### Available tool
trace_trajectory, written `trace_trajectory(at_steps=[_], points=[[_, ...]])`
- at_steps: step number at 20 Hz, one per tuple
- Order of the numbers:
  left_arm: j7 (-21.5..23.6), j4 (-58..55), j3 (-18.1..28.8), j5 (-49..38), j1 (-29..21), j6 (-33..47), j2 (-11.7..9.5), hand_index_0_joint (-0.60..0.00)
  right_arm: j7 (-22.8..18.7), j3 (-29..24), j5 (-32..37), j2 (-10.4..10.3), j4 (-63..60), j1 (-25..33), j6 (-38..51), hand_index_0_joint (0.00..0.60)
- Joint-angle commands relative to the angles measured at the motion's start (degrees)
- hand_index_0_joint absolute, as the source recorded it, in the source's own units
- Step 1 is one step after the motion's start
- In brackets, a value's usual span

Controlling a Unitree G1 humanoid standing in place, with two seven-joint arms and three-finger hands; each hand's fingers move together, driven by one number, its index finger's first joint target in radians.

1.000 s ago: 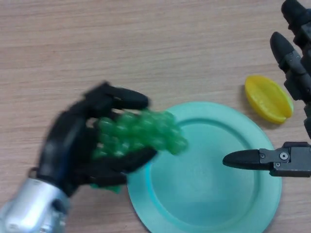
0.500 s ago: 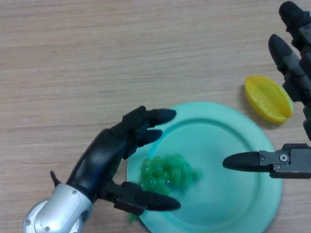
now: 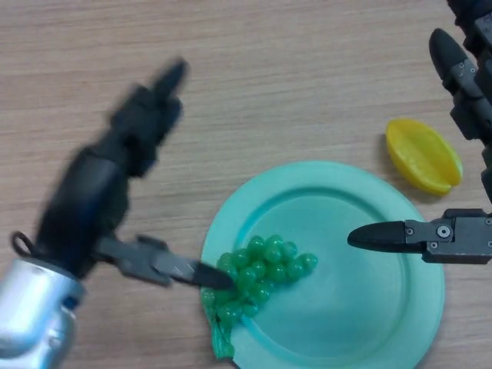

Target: Pick up the green grapes and place it on the plate

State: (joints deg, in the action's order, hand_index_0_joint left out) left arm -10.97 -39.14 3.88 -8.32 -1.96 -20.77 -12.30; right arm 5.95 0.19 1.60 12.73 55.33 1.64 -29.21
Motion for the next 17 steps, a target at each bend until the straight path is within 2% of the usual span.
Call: trace_trajectory(at_steps=[1, 5, 9, 11, 14, 17], points=[[4.0, -2.1, 9.1, -7.3, -2.0, 4.3, -3.5, 0.0, 0.7, -1.5, -0.4, 0.3, 1.5, -0.2, 9.7, 0.0], [7.2, -2.7, 12.5, -13.0, -2.0, 1.7, -5.4, 0.0, 1.7, -1.9, 0.8, 0.4, 1.4, -0.8, 8.9, 0.0], [7.0, -3.9, 12.6, -13.0, -2.1, -0.6, -5.8, 0.0, 1.9, -2.0, 2.1, 0.3, 0.7, -1.6, 9.8, 0.0], [6.8, -4.6, 12.4, -11.1, -3.1, -1.3, -6.4, 0.0, 2.3, -2.2, 2.0, 0.5, 0.0, -0.8, 9.7, 0.0], [3.5, -2.6, 10.4, -3.7, -3.2, 2.2, -6.5, 0.0, 1.8, -2.2, 2.1, 0.5, -1.3, -0.1, 10.5, 0.0], [1.6, -1.1, 9.8, 0.6, -3.4, 5.6, -5.8, 0.0, 1.5, -1.4, 1.3, 0.3, -2.2, 0.4, 10.8, 0.0]])
